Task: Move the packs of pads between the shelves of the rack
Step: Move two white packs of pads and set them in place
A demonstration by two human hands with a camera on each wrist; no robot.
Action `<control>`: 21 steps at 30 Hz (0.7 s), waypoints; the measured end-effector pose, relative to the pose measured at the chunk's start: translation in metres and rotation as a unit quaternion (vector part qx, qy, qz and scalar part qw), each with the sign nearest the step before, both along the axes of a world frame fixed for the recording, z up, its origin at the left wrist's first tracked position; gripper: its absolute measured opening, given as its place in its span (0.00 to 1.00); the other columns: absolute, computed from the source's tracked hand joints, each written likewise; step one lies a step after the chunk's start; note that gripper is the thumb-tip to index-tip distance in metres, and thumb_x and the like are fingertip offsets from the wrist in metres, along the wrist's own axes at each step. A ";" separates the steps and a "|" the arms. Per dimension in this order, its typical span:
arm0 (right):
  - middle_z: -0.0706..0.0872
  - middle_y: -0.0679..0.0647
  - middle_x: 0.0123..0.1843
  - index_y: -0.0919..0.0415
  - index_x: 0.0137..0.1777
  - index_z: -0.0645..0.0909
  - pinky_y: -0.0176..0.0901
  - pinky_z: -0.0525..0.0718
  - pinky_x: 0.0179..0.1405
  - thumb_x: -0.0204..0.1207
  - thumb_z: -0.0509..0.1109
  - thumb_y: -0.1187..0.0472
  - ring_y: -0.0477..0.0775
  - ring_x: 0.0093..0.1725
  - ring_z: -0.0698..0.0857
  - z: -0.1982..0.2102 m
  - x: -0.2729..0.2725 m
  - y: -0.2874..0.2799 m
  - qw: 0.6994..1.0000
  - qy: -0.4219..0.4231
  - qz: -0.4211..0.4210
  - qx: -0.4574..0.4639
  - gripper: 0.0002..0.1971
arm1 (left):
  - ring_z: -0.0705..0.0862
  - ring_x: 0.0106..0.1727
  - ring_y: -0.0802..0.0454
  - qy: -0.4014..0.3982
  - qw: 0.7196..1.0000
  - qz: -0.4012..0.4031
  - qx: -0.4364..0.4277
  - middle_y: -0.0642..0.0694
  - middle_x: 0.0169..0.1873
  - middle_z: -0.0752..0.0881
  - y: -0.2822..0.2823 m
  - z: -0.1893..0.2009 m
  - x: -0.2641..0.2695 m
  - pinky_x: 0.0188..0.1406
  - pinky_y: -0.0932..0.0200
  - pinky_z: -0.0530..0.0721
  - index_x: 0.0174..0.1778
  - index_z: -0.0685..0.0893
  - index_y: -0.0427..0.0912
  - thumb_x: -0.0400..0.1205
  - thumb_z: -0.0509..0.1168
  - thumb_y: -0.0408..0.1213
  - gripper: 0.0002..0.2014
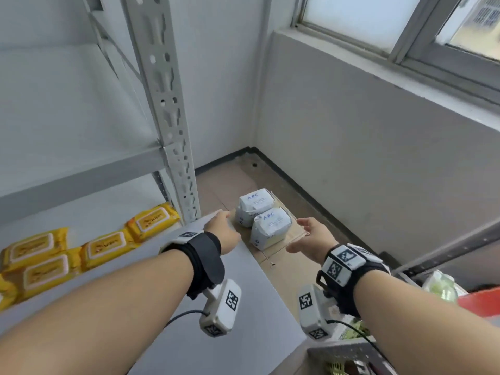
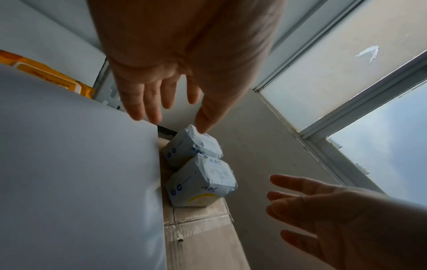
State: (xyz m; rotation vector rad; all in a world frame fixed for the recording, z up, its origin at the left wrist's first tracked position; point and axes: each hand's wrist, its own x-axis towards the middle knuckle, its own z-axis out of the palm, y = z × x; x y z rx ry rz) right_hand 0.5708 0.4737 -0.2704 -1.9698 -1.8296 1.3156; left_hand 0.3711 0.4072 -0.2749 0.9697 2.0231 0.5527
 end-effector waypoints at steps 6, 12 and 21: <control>0.76 0.51 0.63 0.51 0.74 0.68 0.33 0.77 0.35 0.57 0.81 0.70 0.51 0.55 0.76 -0.042 -0.024 0.051 0.997 -0.021 0.072 0.019 0.44 | 0.73 0.73 0.42 0.017 1.000 -0.006 0.011 0.41 0.76 0.70 0.051 -0.041 0.003 0.57 0.61 0.71 0.80 0.62 0.44 0.81 0.59 0.28 0.30; 0.66 0.50 0.77 0.48 0.80 0.59 0.53 0.77 0.70 0.58 0.81 0.71 0.54 0.74 0.70 -0.077 -0.030 0.080 0.986 -0.034 0.157 0.038 0.52 | 0.51 0.84 0.42 0.074 0.996 -0.012 0.046 0.44 0.84 0.46 0.098 -0.076 0.012 0.82 0.52 0.56 0.84 0.52 0.49 0.78 0.59 0.22 0.40; 0.68 0.47 0.58 0.40 0.61 0.66 0.48 0.85 0.53 0.53 0.84 0.69 0.50 0.56 0.75 -0.094 -0.028 0.103 0.975 -0.023 0.219 0.038 0.42 | 0.72 0.73 0.43 0.120 0.990 -0.051 0.047 0.42 0.75 0.68 0.129 -0.097 0.003 0.72 0.56 0.69 0.79 0.65 0.44 0.74 0.72 0.32 0.36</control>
